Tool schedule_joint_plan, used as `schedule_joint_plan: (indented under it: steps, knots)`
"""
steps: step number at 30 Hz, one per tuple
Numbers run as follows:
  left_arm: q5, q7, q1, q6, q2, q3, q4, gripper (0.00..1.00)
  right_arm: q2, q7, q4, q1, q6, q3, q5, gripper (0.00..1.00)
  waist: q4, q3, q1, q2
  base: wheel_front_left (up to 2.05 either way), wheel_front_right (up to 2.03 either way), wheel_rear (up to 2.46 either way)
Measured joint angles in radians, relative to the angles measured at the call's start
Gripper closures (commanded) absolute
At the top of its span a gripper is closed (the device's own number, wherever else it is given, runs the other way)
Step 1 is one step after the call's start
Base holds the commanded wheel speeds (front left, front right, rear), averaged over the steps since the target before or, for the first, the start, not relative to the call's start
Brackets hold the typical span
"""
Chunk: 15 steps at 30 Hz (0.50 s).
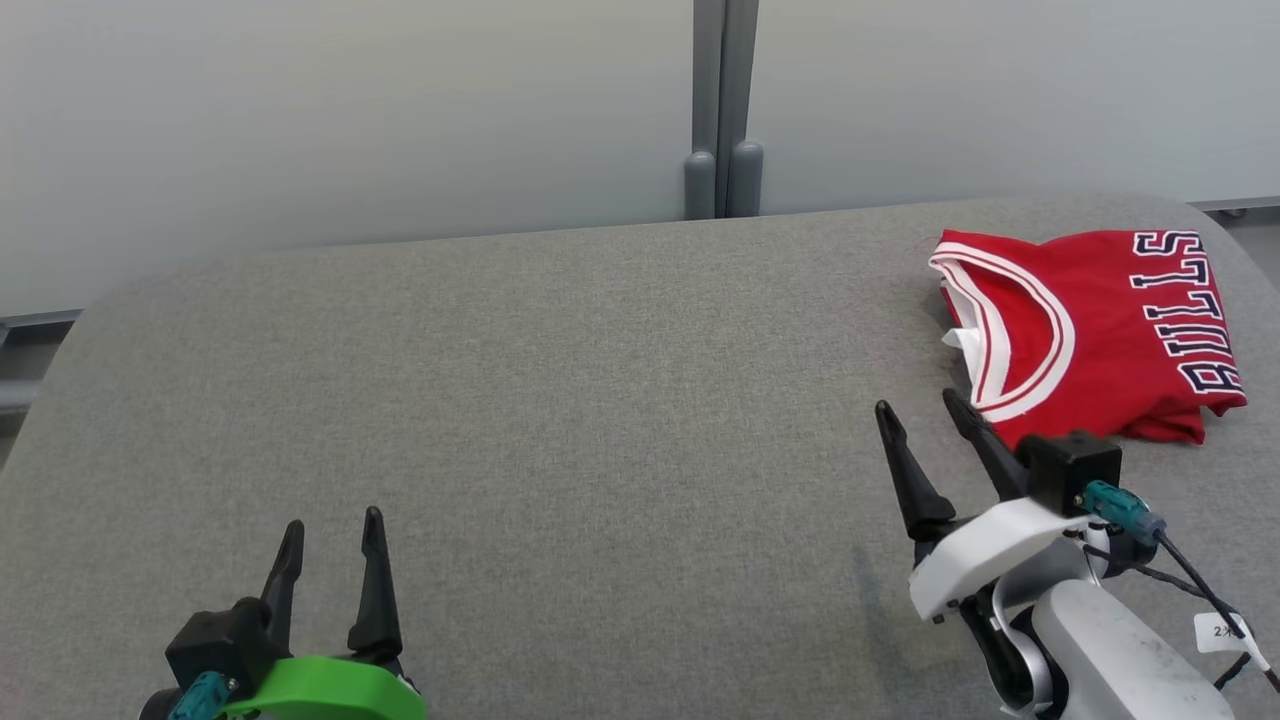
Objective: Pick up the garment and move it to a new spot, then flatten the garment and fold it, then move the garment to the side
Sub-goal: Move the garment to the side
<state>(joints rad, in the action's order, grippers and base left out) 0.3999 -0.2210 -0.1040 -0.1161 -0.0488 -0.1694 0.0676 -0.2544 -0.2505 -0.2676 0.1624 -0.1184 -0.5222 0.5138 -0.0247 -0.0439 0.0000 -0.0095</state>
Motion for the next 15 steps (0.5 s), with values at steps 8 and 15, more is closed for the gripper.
schedule_joint_plan:
  steps: [8, 15]
  knots:
    - [-0.024, -0.002, -0.008, 0.0, 0.0, -0.042, -0.005, 0.0, 0.011, 0.0, 0.024, -0.055, -0.007, 0.007, -0.058, 0.0, 0.007, -0.002, 0.0, 0.0, 0.0, 0.0, 0.0]
    - [-0.025, -0.01, -0.014, 0.0, 0.0, -0.044, -0.012, 0.0, 0.038, 0.0, 0.048, -0.089, -0.007, 0.045, -0.098, 0.0, 0.005, -0.002, 0.0, 0.0, 0.0, 0.0, 0.0]
